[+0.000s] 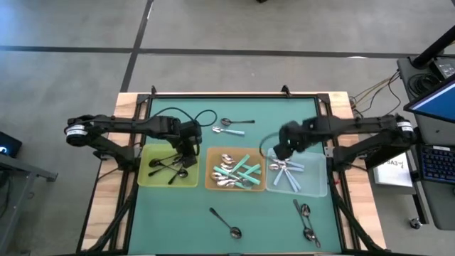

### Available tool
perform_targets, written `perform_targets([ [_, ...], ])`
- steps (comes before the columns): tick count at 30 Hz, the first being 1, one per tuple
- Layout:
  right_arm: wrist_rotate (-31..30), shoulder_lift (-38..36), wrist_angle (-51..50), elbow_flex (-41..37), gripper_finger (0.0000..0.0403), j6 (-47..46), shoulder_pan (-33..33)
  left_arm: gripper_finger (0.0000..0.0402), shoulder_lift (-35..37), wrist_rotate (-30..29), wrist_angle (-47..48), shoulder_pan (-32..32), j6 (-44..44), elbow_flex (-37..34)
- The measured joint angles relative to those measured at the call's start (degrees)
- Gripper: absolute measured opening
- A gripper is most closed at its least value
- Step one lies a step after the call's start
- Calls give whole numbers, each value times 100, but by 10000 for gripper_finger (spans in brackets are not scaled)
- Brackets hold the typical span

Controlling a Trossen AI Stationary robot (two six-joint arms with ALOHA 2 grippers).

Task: Sort silverware by color (type)
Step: Put the black spoon into the yellow bin

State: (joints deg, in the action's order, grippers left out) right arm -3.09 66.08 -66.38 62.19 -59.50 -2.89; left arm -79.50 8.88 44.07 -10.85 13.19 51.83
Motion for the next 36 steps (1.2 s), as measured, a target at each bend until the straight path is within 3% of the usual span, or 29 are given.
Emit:
perform_targets([
  [9,114,0,-123,0,226,-2869,2368,134,0,-68,-1,-15,-606,0],
  [17,841,354,-237,-123,226,-5246,4071,134,0,-234,-37,-13,-490,134],
  [29,1675,1679,-20,-153,226,-5499,5050,134,0,-238,-30,161,313,1287],
  [36,1655,2338,658,-155,226,-5345,5440,134,0,-252,-43,505,556,2451],
])
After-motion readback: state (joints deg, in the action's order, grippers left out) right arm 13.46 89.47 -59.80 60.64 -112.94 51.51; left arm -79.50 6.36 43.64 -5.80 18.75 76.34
